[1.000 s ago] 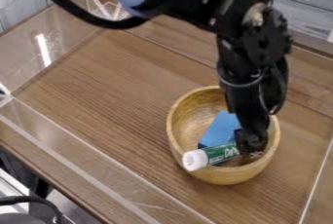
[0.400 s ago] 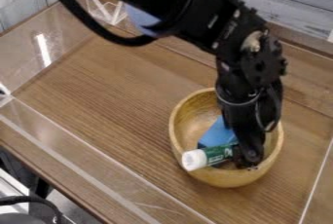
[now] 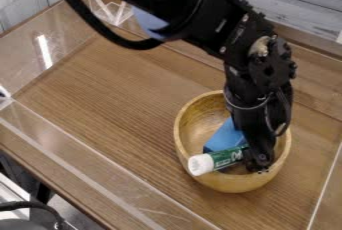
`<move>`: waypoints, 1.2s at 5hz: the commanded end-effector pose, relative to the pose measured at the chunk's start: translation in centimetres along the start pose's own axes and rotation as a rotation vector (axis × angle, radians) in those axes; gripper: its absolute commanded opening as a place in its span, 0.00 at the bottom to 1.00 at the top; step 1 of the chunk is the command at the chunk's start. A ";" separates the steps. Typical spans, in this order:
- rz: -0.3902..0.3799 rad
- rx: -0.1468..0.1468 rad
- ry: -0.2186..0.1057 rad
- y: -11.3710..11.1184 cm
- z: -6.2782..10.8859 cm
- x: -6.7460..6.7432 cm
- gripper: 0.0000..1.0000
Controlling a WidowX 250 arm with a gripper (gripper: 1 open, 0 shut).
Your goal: Put the green marker in the brown bowl
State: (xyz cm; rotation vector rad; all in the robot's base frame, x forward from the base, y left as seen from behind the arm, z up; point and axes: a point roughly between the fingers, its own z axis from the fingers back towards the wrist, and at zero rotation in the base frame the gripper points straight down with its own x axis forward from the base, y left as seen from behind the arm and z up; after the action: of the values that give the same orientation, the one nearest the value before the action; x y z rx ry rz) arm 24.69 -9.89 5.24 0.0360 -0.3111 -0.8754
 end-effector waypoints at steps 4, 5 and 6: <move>0.029 -0.011 0.029 -0.1 -1.3 -0.5 1.00; 0.037 -0.016 0.040 -0.1 -1.6 -0.8 1.00; 0.045 -0.022 0.051 -0.1 -1.9 -1.0 1.00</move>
State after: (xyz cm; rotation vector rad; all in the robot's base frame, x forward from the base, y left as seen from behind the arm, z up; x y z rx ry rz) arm 24.94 -9.85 4.30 0.0350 -0.3029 -0.8592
